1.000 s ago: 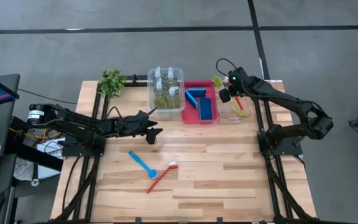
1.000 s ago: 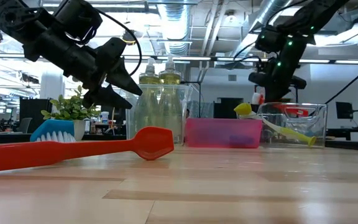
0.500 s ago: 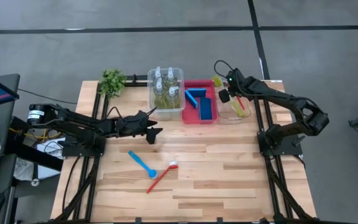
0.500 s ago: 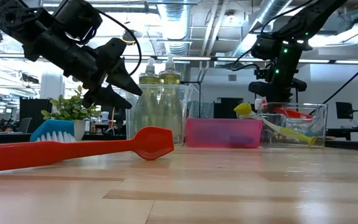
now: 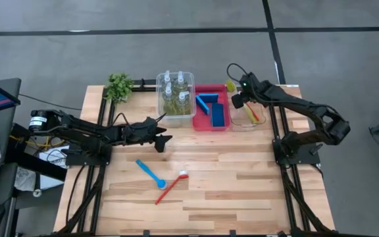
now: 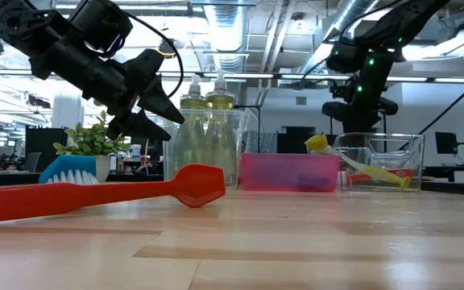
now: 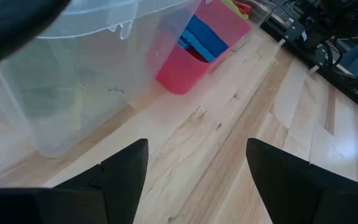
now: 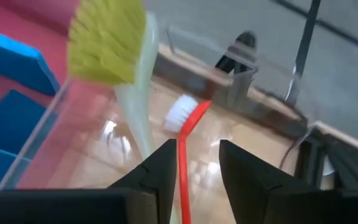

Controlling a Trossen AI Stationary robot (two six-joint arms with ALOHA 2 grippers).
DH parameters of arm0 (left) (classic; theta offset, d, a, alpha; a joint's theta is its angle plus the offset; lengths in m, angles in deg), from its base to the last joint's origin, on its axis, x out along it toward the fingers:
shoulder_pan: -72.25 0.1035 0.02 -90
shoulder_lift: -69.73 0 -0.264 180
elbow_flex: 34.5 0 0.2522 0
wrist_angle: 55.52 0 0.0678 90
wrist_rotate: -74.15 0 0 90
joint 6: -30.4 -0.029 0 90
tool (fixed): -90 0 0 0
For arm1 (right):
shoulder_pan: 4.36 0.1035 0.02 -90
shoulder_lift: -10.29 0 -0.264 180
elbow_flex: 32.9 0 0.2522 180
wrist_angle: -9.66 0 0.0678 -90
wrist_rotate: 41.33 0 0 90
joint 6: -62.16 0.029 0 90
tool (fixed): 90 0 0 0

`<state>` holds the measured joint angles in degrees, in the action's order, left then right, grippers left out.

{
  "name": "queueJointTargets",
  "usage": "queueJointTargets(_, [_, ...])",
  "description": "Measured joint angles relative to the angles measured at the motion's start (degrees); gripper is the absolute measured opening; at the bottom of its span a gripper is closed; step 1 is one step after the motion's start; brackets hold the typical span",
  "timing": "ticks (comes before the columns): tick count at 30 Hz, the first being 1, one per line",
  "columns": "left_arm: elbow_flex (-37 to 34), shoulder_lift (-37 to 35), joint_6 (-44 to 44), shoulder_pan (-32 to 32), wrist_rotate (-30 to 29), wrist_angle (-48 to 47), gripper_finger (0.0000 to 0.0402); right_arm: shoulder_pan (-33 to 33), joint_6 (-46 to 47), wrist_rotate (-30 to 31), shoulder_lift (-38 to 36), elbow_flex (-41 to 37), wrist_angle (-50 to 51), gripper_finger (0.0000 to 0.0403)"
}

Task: Pick & Place Kitchen Sink Supplies
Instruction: Put the red dish brush into the transparent bin

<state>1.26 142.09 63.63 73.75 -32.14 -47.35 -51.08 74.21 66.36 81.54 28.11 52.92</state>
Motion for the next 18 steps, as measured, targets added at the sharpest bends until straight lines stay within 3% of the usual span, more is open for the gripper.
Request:
queueJointTargets(9, [0.00,0.02,0.00,0.00,2.63,0.00,0.0273,7.88,0.06,6.37,-11.67,0.00,-4.50,0.0104])
queueJointTargets(18, [0.00,0.02,1.07,-0.01,8.67,0.00,0.0273,23.72,4.69,8.48,-21.18,0.02,-9.47,0.0102])
